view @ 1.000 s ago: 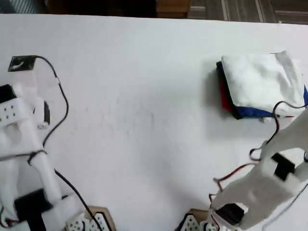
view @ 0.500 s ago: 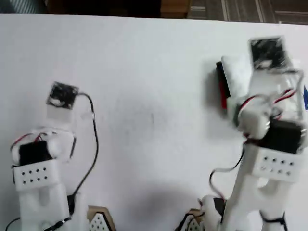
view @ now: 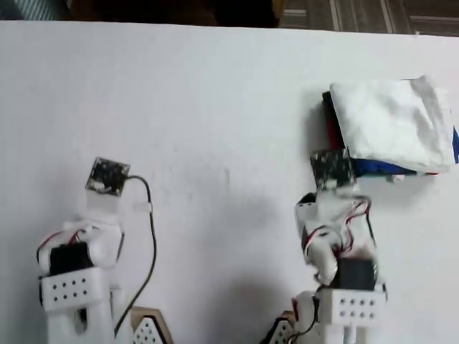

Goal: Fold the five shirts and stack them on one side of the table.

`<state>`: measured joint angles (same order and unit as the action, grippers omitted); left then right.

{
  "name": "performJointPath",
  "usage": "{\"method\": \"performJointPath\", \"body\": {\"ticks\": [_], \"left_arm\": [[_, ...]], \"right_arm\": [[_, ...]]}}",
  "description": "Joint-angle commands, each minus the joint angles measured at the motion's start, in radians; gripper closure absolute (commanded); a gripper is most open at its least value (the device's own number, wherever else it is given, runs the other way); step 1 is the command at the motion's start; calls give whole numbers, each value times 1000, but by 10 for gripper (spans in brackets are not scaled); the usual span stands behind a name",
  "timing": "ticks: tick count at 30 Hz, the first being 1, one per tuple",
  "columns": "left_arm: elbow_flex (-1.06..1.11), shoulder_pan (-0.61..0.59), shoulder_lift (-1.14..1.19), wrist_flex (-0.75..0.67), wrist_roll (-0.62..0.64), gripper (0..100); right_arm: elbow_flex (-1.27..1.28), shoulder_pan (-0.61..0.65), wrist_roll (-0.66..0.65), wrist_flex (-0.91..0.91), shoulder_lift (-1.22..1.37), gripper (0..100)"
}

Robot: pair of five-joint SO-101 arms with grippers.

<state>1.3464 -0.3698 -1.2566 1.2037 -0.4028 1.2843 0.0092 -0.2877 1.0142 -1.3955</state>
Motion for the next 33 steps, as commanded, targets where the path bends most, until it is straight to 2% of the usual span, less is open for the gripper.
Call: {"method": "performJointPath", "body": {"ticks": [1,4,7,9,11,14,17,23,26,33], "left_arm": [[64,11,-123,-18,-3,972],[165,14,-247,-112,-2,972],[295,12,-385,-192,44,972],[357,11,-474,-193,173,972],[344,17,-552,-129,328,972],[346,49,-572,-104,465,972],[346,98,-563,-44,473,973],[346,265,-563,3,471,973],[346,325,-562,63,471,973],[346,316,-562,78,471,973]], "right_arm": [[192,8,6,-133,-217,974],[345,8,6,-150,-397,974],[408,8,8,-151,-398,974],[410,10,8,-150,-358,974],[411,5,17,-139,-348,974],[411,13,127,-79,-348,974],[411,62,239,-2,-348,974],[411,197,239,153,-346,974],[411,208,239,191,-346,974],[408,208,239,223,-348,979]]}}
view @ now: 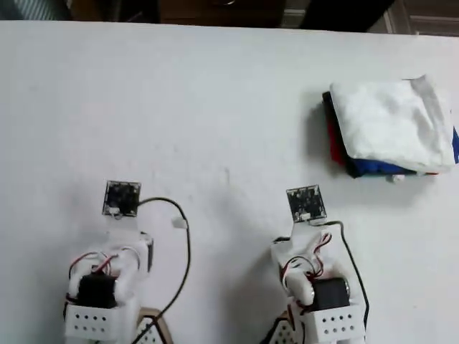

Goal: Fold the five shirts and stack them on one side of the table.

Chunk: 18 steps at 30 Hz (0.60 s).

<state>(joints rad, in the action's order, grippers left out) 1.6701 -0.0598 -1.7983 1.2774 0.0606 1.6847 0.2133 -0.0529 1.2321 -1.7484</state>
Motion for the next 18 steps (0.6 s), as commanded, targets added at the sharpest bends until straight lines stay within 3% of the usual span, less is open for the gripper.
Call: {"method": "performJointPath", "body": {"ticks": [1,6,12,18], "left_arm": [[22,6,-20,5,8,973],[22,8,-20,5,-60,973],[22,8,-20,3,-63,973],[22,8,-20,3,-63,973]], "right_arm": [[8,4,5,5,5,977],[6,13,-135,8,5,974],[6,5,-40,7,5,974],[6,4,-52,7,5,974]]}}
